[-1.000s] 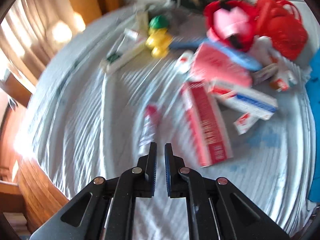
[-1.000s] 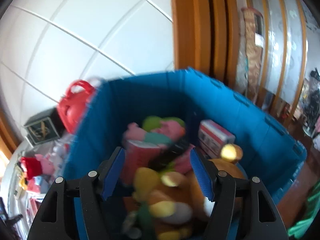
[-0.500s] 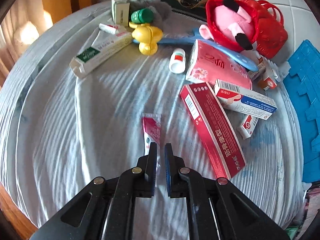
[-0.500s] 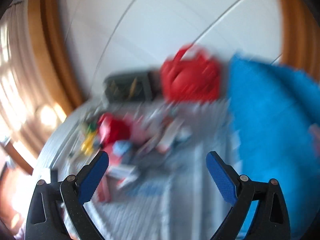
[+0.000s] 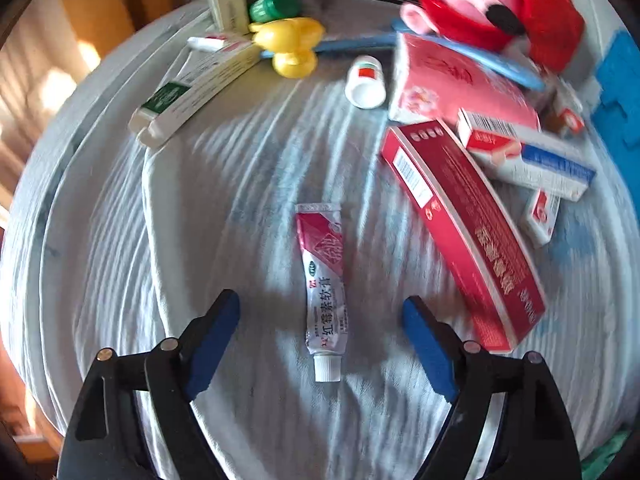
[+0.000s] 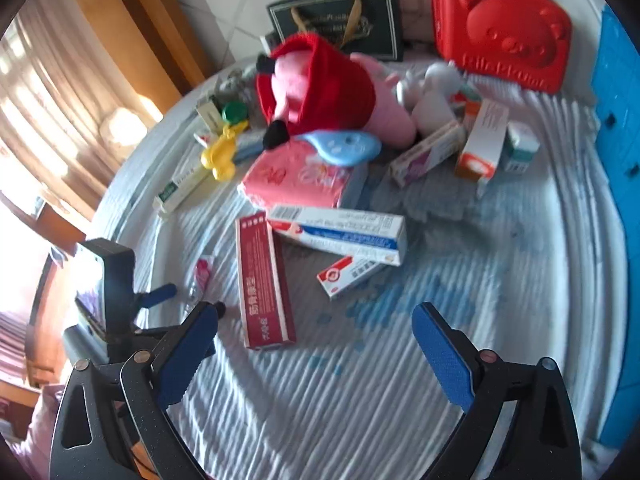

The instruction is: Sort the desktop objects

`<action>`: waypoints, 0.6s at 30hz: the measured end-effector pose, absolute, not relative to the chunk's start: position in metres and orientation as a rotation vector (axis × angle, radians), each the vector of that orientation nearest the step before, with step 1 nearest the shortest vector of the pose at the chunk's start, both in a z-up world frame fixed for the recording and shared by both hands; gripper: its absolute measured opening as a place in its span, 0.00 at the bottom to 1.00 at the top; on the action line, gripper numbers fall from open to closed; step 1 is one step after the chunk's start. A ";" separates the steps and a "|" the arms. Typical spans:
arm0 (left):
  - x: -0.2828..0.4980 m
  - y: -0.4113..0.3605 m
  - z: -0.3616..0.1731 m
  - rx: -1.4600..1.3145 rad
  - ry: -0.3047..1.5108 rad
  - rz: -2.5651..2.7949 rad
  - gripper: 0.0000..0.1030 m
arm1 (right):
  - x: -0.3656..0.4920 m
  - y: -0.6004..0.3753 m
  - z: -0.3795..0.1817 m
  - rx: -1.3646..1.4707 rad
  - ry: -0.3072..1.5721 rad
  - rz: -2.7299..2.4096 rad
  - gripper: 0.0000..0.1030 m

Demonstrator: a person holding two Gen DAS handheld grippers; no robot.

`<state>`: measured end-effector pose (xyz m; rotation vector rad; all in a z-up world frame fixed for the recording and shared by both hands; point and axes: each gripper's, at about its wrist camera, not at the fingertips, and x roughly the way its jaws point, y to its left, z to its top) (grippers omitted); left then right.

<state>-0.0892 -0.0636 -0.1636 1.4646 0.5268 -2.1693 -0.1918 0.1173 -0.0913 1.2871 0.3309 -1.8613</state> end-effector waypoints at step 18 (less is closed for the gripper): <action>-0.089 -0.049 -0.157 1.365 0.459 -2.187 0.18 | -0.166 0.020 -0.165 1.301 0.584 -1.712 0.51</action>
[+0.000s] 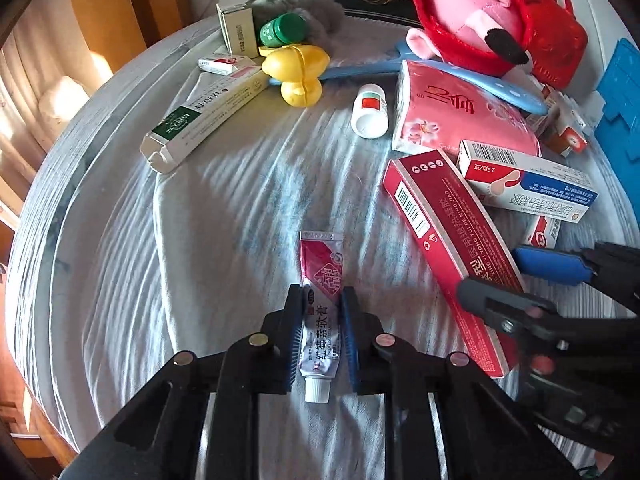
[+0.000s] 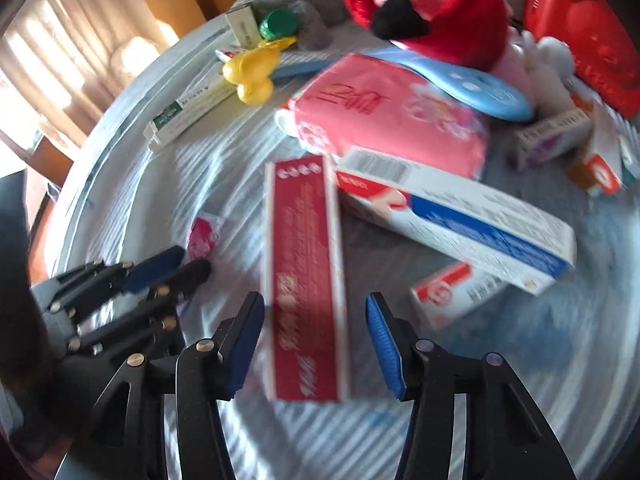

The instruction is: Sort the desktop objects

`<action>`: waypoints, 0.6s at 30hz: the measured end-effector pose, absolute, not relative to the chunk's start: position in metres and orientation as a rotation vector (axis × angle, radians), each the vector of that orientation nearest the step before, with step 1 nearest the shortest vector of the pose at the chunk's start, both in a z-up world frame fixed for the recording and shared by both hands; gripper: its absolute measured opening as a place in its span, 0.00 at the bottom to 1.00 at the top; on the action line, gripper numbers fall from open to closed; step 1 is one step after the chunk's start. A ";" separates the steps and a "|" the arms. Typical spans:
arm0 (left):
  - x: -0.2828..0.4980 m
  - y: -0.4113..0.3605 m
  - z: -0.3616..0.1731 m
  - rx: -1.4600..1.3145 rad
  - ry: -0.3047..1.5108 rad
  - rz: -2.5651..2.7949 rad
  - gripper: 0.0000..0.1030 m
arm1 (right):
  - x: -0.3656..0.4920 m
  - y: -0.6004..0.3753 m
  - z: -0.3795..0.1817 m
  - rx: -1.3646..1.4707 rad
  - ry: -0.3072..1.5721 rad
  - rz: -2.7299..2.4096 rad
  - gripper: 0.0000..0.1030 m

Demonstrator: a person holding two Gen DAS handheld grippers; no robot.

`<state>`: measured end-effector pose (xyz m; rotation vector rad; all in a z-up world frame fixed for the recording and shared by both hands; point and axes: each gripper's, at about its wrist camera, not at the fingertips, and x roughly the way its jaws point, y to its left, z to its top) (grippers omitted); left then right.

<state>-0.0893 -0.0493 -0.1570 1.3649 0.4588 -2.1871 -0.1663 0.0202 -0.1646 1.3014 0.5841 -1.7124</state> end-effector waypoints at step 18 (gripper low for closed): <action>-0.082 -0.044 -0.046 1.001 0.326 -2.345 0.10 | -0.158 0.073 -0.052 1.063 0.464 -1.833 0.44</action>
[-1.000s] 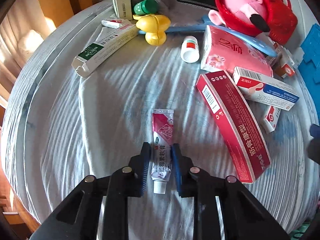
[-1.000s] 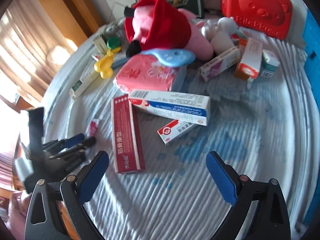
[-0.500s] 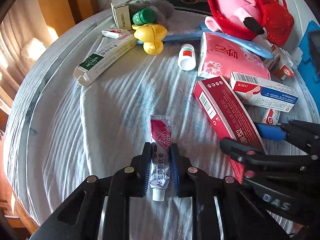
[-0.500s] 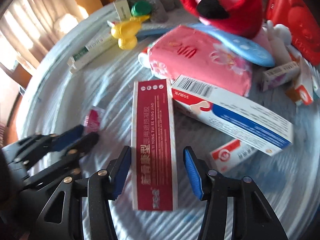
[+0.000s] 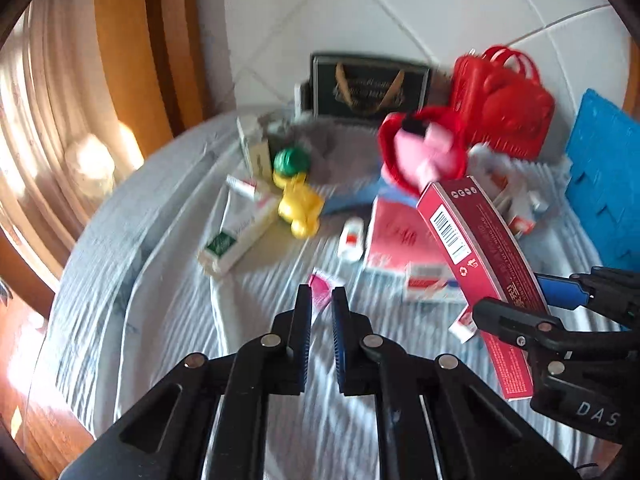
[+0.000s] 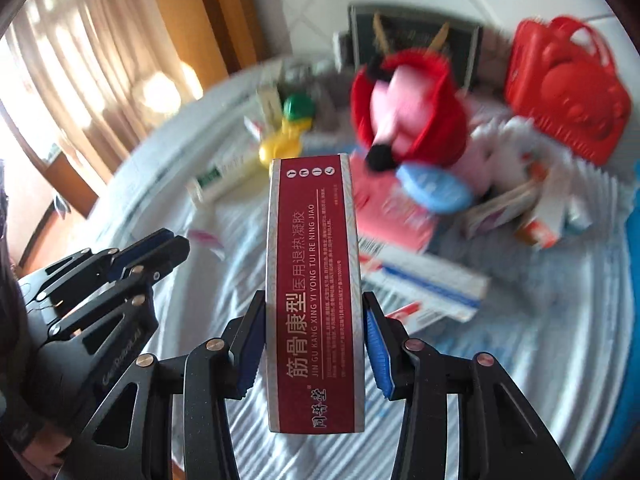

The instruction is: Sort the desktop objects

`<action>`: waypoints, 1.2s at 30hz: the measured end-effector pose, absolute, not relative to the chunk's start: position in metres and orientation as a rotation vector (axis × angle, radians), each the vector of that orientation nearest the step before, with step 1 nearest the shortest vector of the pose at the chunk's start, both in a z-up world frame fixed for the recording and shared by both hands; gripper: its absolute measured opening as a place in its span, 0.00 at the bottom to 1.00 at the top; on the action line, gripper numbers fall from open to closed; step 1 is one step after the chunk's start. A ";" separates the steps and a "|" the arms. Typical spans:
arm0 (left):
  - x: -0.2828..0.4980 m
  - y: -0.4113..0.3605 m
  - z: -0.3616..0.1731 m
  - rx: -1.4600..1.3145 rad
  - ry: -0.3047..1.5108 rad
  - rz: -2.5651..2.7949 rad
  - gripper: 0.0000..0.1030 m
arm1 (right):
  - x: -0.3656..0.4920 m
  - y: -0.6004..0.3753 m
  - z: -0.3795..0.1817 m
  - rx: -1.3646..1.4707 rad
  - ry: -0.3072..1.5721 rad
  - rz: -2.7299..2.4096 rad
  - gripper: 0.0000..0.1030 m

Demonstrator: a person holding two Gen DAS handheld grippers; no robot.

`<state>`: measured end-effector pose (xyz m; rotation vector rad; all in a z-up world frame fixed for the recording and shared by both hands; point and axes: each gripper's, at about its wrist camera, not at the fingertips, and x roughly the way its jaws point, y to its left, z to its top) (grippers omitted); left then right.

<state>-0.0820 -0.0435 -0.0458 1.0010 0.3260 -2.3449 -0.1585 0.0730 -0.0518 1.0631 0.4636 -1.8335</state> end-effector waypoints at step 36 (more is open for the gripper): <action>-0.165 -0.113 -0.168 1.423 0.218 -2.390 0.48 | -0.206 0.116 -0.130 1.310 0.412 -1.914 0.43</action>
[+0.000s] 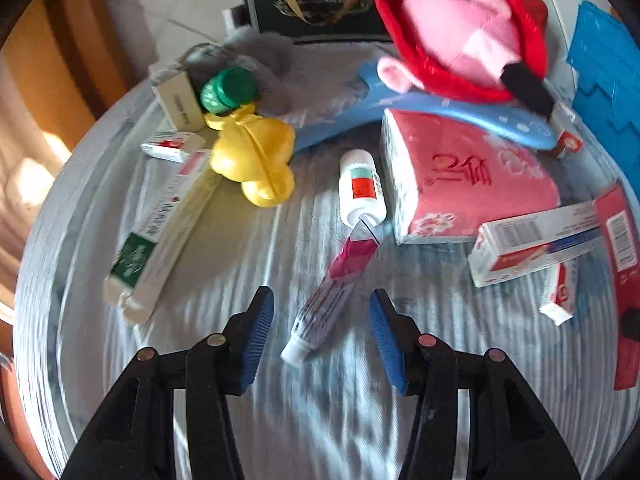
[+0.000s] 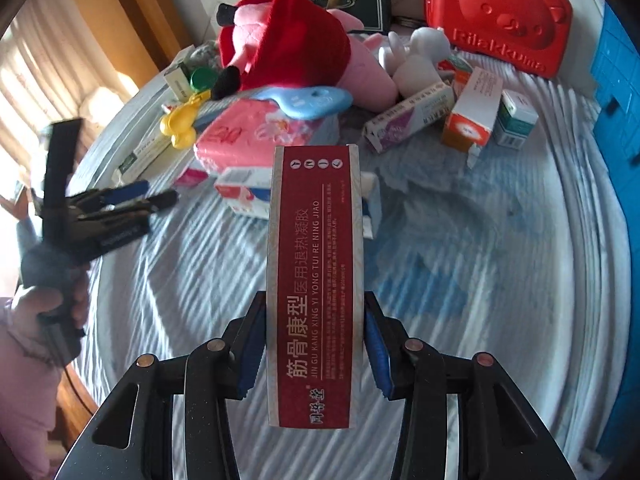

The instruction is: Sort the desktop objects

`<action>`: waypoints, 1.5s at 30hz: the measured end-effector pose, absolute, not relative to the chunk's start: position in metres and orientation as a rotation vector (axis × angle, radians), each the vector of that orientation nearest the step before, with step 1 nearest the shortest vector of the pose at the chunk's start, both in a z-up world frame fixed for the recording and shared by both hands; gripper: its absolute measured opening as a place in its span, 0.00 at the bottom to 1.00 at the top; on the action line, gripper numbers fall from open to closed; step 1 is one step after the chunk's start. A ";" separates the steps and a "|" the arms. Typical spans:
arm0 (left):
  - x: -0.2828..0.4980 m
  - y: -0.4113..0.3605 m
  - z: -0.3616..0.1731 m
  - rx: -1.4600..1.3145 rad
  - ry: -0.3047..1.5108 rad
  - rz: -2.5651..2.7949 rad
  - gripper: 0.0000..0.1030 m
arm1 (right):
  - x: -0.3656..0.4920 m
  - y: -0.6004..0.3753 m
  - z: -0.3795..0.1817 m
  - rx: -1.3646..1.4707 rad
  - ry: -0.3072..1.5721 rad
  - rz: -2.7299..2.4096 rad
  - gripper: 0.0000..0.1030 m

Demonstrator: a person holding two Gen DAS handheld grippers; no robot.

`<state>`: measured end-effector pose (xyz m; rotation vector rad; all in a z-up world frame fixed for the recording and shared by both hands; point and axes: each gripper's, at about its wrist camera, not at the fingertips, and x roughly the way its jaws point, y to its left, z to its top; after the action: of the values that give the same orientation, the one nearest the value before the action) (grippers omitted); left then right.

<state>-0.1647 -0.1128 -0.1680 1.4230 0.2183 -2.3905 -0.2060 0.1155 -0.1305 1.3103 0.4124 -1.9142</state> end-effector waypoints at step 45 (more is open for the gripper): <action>-0.220 0.310 0.186 0.579 -0.012 -3.128 0.12 | -0.233 0.478 0.178 0.602 0.156 -2.659 0.43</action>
<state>-0.2205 0.3101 0.1861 0.5791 -0.0123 -3.1284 -0.2327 0.4779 0.1779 0.6020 0.1556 -2.6595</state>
